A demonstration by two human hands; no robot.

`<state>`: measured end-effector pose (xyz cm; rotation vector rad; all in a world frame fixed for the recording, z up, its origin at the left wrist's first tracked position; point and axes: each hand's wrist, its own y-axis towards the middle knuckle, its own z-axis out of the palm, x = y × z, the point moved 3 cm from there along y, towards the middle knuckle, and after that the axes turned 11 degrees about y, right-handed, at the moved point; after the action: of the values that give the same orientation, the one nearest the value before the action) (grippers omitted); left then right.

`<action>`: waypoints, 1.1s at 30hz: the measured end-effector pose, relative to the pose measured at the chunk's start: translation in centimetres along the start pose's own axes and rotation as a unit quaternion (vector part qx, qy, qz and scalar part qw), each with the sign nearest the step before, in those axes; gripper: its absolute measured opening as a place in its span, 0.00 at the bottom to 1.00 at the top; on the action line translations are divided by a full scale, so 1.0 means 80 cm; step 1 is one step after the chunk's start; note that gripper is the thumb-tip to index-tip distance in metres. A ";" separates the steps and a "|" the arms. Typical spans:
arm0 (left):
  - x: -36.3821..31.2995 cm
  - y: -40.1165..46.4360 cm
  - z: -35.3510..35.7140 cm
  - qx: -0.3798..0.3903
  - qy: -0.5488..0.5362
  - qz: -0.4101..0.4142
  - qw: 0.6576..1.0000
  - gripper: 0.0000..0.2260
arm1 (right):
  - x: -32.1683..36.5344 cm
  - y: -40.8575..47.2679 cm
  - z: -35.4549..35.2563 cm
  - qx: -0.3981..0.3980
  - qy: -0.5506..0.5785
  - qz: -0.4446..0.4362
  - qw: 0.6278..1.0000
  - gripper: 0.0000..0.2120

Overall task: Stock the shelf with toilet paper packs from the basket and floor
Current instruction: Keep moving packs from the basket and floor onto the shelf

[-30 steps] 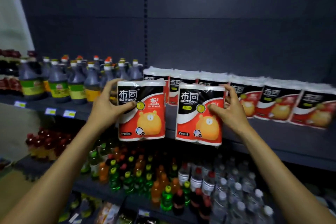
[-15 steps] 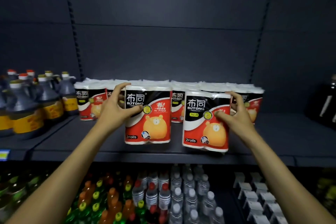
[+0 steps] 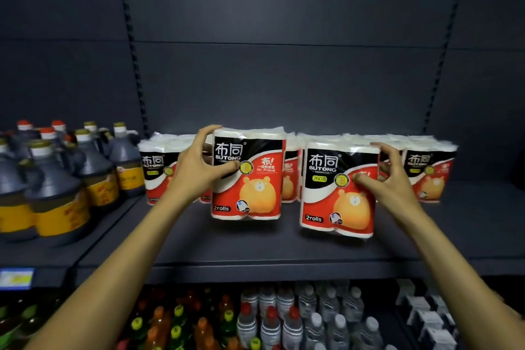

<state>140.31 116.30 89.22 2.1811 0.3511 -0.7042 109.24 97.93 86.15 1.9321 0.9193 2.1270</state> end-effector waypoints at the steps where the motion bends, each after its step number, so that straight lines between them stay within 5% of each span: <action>1: 0.013 0.004 -0.015 -0.004 0.005 -0.001 1.000 0.31 | 0.001 0.000 0.017 -0.003 0.002 -0.004 1.000 0.33; 15: 0.198 0.022 -0.144 -0.025 0.007 -0.051 0.998 0.31 | 0.009 -0.006 0.215 0.044 0.044 -0.013 0.998 0.32; 33: 0.255 0.022 -0.120 -0.002 0.010 -0.116 0.993 0.32 | -0.005 -0.006 0.241 0.048 0.028 -0.003 0.998 0.32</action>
<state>161.13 122.85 83.26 2.1649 0.6237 -0.8074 127.21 104.87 85.53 1.9194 1.0552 2.1831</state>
